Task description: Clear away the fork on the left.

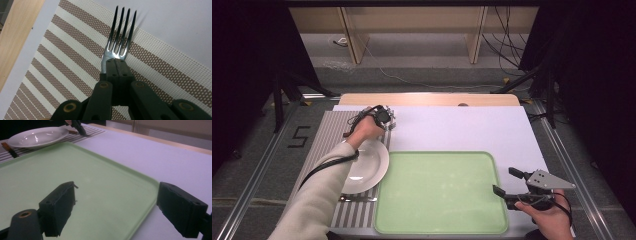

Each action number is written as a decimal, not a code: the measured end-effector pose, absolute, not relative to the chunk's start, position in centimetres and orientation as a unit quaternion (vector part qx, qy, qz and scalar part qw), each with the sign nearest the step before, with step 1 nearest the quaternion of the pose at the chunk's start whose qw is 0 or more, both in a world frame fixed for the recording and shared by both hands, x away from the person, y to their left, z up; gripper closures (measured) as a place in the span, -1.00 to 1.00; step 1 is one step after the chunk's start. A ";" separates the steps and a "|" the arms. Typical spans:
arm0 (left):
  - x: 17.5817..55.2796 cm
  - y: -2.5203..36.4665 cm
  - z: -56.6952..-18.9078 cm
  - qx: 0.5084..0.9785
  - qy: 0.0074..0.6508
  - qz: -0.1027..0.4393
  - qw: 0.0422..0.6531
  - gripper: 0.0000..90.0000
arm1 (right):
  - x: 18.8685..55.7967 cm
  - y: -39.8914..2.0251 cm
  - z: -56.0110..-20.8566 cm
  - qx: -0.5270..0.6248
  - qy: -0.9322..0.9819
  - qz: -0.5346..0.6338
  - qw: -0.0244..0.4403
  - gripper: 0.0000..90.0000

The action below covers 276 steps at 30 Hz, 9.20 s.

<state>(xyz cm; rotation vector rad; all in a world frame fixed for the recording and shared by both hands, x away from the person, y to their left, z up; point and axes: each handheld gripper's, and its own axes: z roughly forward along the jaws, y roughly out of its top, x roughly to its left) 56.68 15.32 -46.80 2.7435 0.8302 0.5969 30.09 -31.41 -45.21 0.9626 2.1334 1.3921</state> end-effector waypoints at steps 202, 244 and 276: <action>41.3 14.2 -38.8 0.912 0.311 0.135 0.232 0.72 | 30.1 -31.6 -45.1 0.349 0.765 0.500 0.210 -0.64; 36.3 9.2 -43.3 0.937 0.270 0.055 0.215 0.71 | 30.1 -31.6 -45.1 0.350 0.764 0.500 0.210 -0.64; 35.3 12.8 -44.5 0.920 0.298 0.044 0.250 0.76 | 30.1 -31.6 -45.1 0.349 0.765 0.499 0.210 -0.64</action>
